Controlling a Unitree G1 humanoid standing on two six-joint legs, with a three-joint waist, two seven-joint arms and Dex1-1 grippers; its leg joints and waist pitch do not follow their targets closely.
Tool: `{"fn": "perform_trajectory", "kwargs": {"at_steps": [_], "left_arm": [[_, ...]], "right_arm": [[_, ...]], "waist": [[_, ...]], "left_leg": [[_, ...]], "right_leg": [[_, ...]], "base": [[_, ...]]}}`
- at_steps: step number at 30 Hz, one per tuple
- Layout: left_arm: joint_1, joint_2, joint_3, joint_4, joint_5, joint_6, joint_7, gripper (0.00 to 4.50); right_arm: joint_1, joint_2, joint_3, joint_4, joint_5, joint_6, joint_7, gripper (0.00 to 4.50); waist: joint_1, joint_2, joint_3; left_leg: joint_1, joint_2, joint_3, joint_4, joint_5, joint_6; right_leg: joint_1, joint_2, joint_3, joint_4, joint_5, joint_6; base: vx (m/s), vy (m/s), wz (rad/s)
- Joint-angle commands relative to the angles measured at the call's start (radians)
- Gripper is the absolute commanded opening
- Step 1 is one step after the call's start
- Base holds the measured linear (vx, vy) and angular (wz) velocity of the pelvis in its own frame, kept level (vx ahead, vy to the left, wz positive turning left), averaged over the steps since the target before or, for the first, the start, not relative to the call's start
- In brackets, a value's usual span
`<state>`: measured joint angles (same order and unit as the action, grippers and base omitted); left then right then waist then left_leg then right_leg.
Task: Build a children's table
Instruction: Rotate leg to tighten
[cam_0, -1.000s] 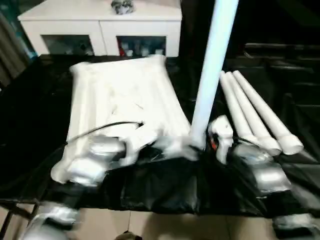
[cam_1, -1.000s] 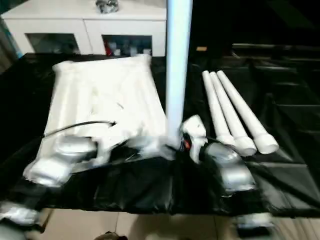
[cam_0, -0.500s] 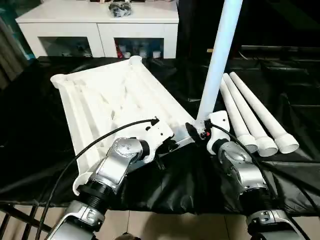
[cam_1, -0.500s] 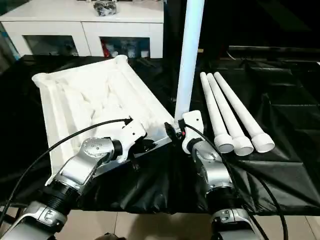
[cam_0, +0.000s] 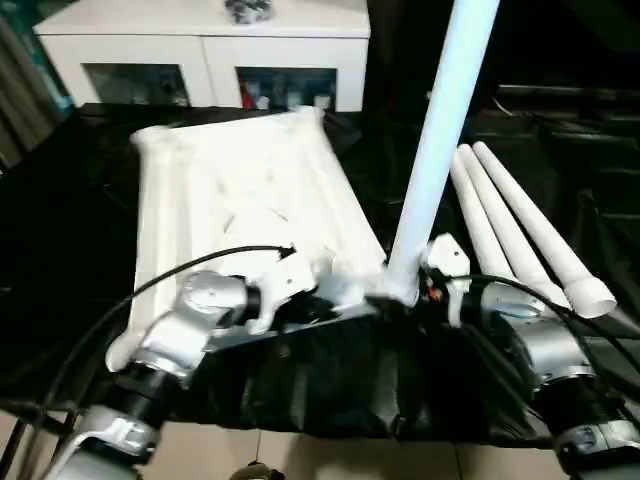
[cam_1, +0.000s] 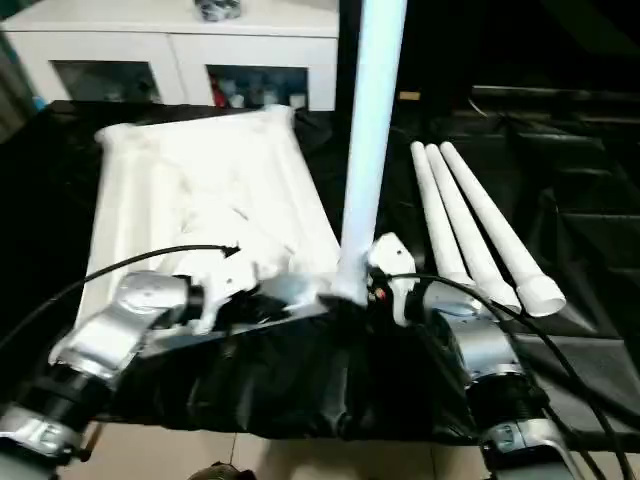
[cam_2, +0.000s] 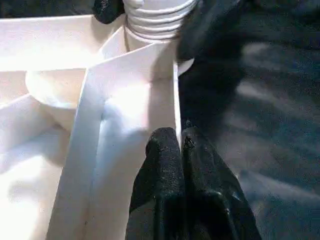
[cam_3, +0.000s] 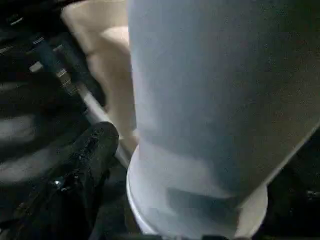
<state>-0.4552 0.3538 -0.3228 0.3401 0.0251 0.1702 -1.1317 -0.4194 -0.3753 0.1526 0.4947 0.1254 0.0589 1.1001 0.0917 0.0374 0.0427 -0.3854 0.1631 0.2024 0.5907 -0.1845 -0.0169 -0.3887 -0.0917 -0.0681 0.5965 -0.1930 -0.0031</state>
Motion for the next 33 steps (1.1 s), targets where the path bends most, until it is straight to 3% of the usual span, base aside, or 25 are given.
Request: {"fn": "perform_trajectory", "kwargs": {"at_steps": [1, 3, 9, 15, 18, 19, 20, 23, 26, 28, 31, 32, 33], "left_arm": [[0.0, -0.011, -0.031, -0.01, -0.013, -0.014, -0.025, 0.0], [-0.002, 0.008, -0.03, -0.007, -0.025, -0.017, -0.047, 0.0], [-0.006, 0.026, -0.029, -0.001, -0.034, -0.018, -0.075, 0.0], [-0.004, 0.029, -0.023, 0.001, -0.032, -0.017, -0.079, 0.0], [-0.007, -0.006, -0.022, 0.013, -0.005, 0.006, 0.01, 0.0], [-0.012, -0.031, -0.021, 0.026, 0.014, 0.02, 0.069, 0.0], [-0.016, -0.069, -0.018, 0.034, 0.027, 0.041, 0.131, 0.0], [-0.017, -0.094, -0.016, 0.037, 0.034, 0.054, 0.167, 0.0], [-0.042, -0.231, -0.006, 0.069, 0.049, 0.112, 0.329, 0.0], [-0.053, -0.275, -0.008, 0.082, 0.055, 0.123, 0.379, 0.0], [-0.057, -0.29, -0.015, 0.086, 0.062, 0.122, 0.395, 0.0], [-0.056, -0.291, -0.019, 0.085, 0.064, 0.121, 0.392, 0.0], [-0.052, -0.286, -0.026, 0.077, 0.07, 0.113, 0.38, 0.0]], "right_arm": [[0.002, 0.008, 0.052, -0.041, 0.021, 0.004, 0.076, 3.61], [-0.008, -0.011, 0.066, -0.042, 0.03, 0.018, 0.13, 3.49], [-0.017, -0.024, 0.081, -0.047, 0.036, 0.03, 0.185, 2.86], [-0.006, -0.007, 0.078, -0.05, 0.04, 0.035, 0.181, 2.74], [0.001, 0.053, 0.045, -0.015, 0.012, 0.017, 0.028, 2.73], [-0.002, 0.087, 0.028, 0.014, -0.008, 0.023, -0.073, 2.73], [-0.008, 0.133, 0.002, 0.053, -0.033, 0.016, -0.212, 2.73], [-0.012, 0.162, -0.014, 0.077, -0.049, 0.013, -0.298, 2.72], [-0.015, 0.295, -0.068, 0.109, -0.051, 0.053, -0.552, 2.72], [-0.017, 0.341, -0.068, 0.106, -0.063, 0.063, -0.621, 2.72], [-0.02, 0.363, -0.065, 0.102, -0.071, 0.053, -0.643, 2.72], [-0.022, 0.37, -0.066, 0.103, -0.071, 0.044, -0.647, 3.28], [-0.026, 0.375, -0.079, 0.106, -0.06, 0.042, -0.647, 3.42]], "waist": [[0.001, -0.004, -0.053], [0.001, -0.006, -0.053], [0.003, -0.01, -0.058], [0.005, -0.008, -0.058], [0.002, -0.008, -0.055], [-0.004, -0.006, -0.052], [-0.007, -0.004, -0.05], [-0.016, -0.007, -0.043], [-0.026, -0.006, -0.039], [-0.027, -0.003, -0.041], [-0.03, -0.004, -0.043], [-0.033, -0.003, -0.043], [-0.033, -0.003, -0.043]], "left_leg": [[0.03, 0.081, -0.033, -0.08, -0.269, 0.039], [0.027, 0.08, -0.034, -0.081, -0.269, 0.032], [0.023, 0.078, -0.033, -0.076, -0.214, 0.052], [0.023, 0.079, -0.033, -0.074, -0.202, 0.059], [0.024, 0.08, -0.033, -0.078, -0.222, 0.044], [0.026, 0.078, -0.034, -0.081, -0.249, 0.025], [0.029, 0.076, -0.038, -0.083, -0.287, 0.003], [0.035, 0.074, -0.044, -0.089, -0.369, -0.034], [0.043, 0.071, -0.049, -0.092, -0.429, -0.058], [0.044, 0.07, -0.052, -0.092, -0.436, -0.058], [0.036, 0.07, -0.052, -0.096, -0.426, -0.044], [0.032, 0.07, -0.052, -0.098, -0.424, -0.041], [0.032, 0.07, -0.052, -0.098, -0.423, -0.039]], "right_leg": [[0.03, -0.069, 0.049, -0.066, -0.199, -0.253], [0.032, -0.069, 0.049, -0.064, -0.193, -0.252], [0.035, -0.072, 0.048, -0.058, -0.132, -0.267], [0.036, -0.072, 0.047, -0.056, -0.131, -0.27], [0.032, -0.073, 0.049, -0.06, -0.162, -0.265], [0.028, -0.073, 0.051, -0.065, -0.202, -0.259], [0.029, -0.077, 0.051, -0.072, -0.268, -0.245], [0.023, -0.08, 0.051, -0.089, -0.417, -0.191], [0.016, -0.078, 0.051, -0.101, -0.502, -0.155], [0.013, -0.078, 0.051, -0.105, -0.508, -0.141], [0.017, -0.076, 0.051, -0.103, -0.454, -0.137], [0.019, -0.075, 0.051, -0.102, -0.443, -0.138], [0.019, -0.075, 0.051, -0.102, -0.44, -0.138]], "base": [[0.0, 0.0, 0.0], [0.0, 0.0, 0.0], [0.0, 0.0, 0.0], [0.0, 0.0, 0.0], [0.0, 0.0, 0.0], [0.0, 0.0, 0.0], [0.0, 0.0, 0.0], [0.0, 0.0, 0.0], [0.0, 0.0, 0.0], [0.0, 0.0, 0.0], [0.0, 0.0, 0.0], [0.0, 0.0, 0.0], [0.0, 0.0, 0.0]]}}
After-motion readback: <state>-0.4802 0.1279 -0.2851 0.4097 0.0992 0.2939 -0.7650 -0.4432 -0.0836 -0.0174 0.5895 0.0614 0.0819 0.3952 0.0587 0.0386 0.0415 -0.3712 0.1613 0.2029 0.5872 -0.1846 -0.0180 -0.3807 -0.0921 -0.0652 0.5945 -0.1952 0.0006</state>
